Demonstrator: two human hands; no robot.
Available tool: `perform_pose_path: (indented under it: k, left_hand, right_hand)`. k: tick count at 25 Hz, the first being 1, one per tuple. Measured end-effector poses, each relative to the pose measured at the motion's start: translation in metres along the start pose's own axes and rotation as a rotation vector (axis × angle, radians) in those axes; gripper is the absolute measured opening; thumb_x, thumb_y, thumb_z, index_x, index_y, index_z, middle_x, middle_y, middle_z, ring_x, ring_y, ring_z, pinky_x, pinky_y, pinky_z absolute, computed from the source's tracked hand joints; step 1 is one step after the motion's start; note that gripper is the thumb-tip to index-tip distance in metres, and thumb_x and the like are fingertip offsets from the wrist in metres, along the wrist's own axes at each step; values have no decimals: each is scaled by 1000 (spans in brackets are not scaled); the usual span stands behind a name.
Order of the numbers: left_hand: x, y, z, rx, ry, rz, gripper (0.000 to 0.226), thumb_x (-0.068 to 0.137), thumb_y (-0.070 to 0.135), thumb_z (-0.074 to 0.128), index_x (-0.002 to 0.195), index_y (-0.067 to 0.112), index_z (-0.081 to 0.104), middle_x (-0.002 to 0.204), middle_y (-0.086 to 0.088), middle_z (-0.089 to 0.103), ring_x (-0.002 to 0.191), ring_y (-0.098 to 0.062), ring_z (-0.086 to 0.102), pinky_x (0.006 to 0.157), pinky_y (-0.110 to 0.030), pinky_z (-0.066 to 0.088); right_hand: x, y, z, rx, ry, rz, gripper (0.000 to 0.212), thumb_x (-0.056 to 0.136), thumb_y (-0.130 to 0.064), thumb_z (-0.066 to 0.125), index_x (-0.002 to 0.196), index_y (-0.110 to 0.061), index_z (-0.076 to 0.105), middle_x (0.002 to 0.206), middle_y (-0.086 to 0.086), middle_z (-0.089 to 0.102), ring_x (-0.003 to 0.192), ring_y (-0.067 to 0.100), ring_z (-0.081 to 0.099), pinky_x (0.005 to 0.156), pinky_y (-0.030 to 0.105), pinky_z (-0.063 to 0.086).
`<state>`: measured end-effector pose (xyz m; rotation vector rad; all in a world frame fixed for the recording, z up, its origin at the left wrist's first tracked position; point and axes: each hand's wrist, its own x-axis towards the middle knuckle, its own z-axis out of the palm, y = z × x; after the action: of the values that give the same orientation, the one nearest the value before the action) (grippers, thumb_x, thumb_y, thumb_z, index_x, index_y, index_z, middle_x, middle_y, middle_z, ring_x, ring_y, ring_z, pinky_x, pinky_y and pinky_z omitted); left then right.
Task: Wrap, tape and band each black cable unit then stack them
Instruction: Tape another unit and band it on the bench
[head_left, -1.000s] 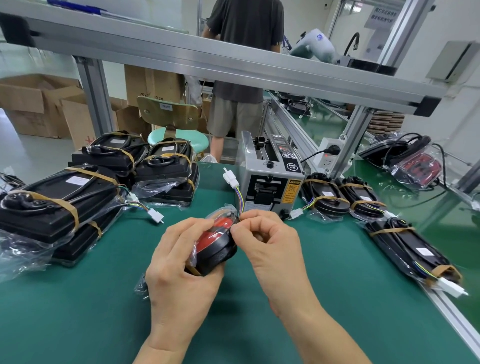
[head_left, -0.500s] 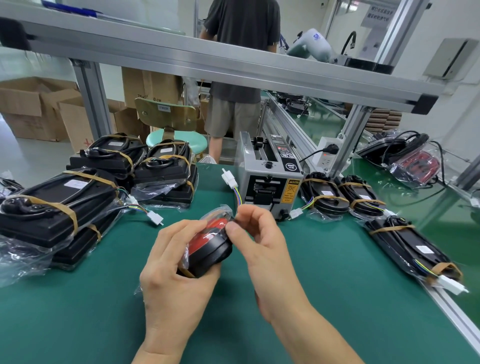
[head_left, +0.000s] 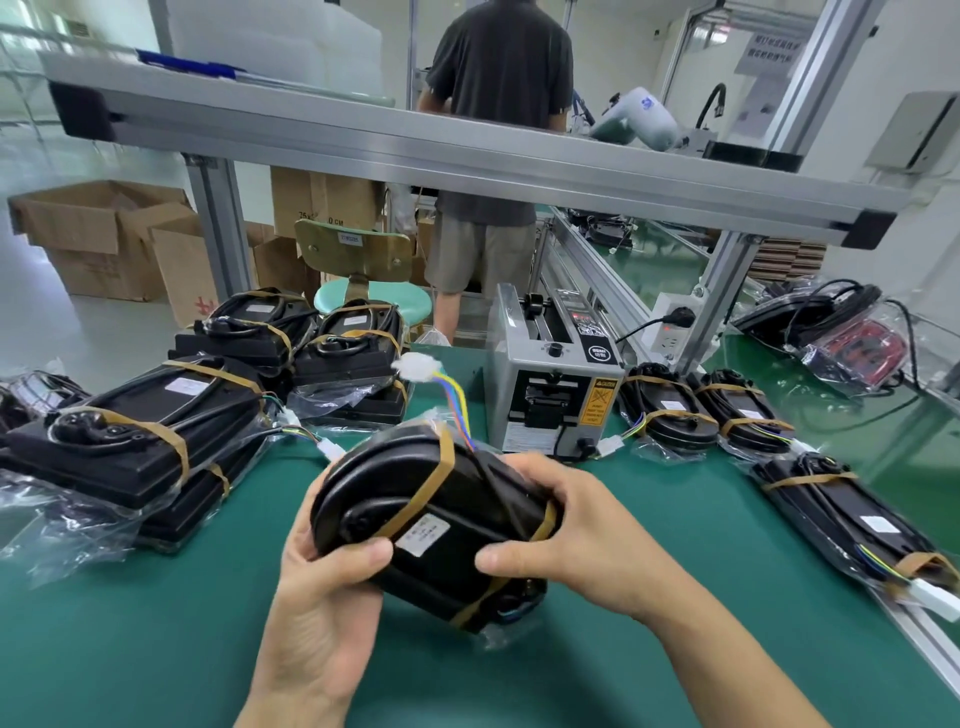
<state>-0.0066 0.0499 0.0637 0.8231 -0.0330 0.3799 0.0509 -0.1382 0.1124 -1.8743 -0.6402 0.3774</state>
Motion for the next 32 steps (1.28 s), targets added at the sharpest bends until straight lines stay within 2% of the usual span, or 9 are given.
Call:
perform_pose_path:
  k: [3, 6, 10, 13, 15, 19, 22, 27, 32]
  left_hand:
    - [-2, 5, -3, 437, 86, 70, 83, 39, -3, 69, 117, 25, 61, 126, -1, 62, 111, -14, 59, 97, -32, 48]
    - [-4, 22, 0, 1096, 80, 595, 77, 61, 25, 73, 133, 27, 47, 143, 5, 42, 135, -16, 37, 113, -37, 27]
    - [5, 30, 20, 1343, -120, 582, 48, 77, 37, 67, 122, 20, 60, 131, 7, 53, 130, -17, 43, 110, -34, 28]
    - [5, 36, 16, 1330, -19, 234, 50, 64, 42, 81, 110, 33, 64, 107, 20, 62, 105, -14, 57, 97, -33, 40]
    - [2, 40, 5, 1363, 56, 246, 36, 57, 54, 73, 90, 43, 63, 89, 20, 64, 80, -11, 55, 81, -36, 43]
    - [5, 39, -4, 1236, 76, 149, 35, 62, 23, 84, 86, 43, 67, 79, 16, 58, 53, -11, 39, 60, -24, 38]
    - [15, 45, -4, 1159, -21, 88, 30, 67, 8, 81, 71, 37, 73, 77, 6, 59, 54, -9, 43, 57, -14, 36]
    - [21, 40, -6, 1319, -102, 263, 21, 84, 12, 69, 71, 27, 62, 80, 12, 62, 82, -9, 56, 81, -33, 43]
    - [11, 28, -9, 1175, -146, 284, 24, 75, 8, 78, 85, 25, 65, 89, 11, 62, 83, -8, 58, 77, -12, 40]
  right_hand:
    - [7, -7, -10, -526, 226, -51, 51, 58, -40, 79, 106, -31, 62, 94, -13, 68, 89, 13, 62, 86, 34, 49]
    - [16, -8, -11, -1037, 237, -174, 47, 61, -45, 74, 104, -34, 60, 98, -16, 64, 95, 8, 56, 77, 27, 33]
    - [26, 0, 0, -881, 140, -149, 52, 60, -44, 77, 108, -33, 59, 102, -14, 64, 98, 9, 57, 82, 31, 36]
    - [28, 4, 6, -802, 137, -157, 56, 57, -42, 81, 108, -33, 61, 100, -15, 65, 94, 9, 57, 87, 34, 39]
    - [33, 4, 4, -824, 116, -156, 57, 56, -43, 82, 108, -34, 61, 101, -15, 65, 94, 9, 56, 88, 34, 39]
    - [42, -2, 2, -861, -2, -134, 57, 58, -44, 82, 109, -34, 60, 102, -15, 63, 99, 8, 55, 90, 33, 37]
    - [41, -5, -1, -826, -60, -148, 55, 62, -47, 82, 112, -34, 61, 103, -14, 64, 98, 8, 55, 93, 38, 39]
    - [44, -3, -2, -569, 22, -187, 35, 81, -42, 72, 113, -28, 70, 110, -12, 68, 104, 3, 59, 101, 41, 39]
    - [55, -9, 6, -438, 10, -286, 10, 81, -20, 76, 90, -17, 77, 94, -8, 67, 89, 5, 62, 93, 40, 44]
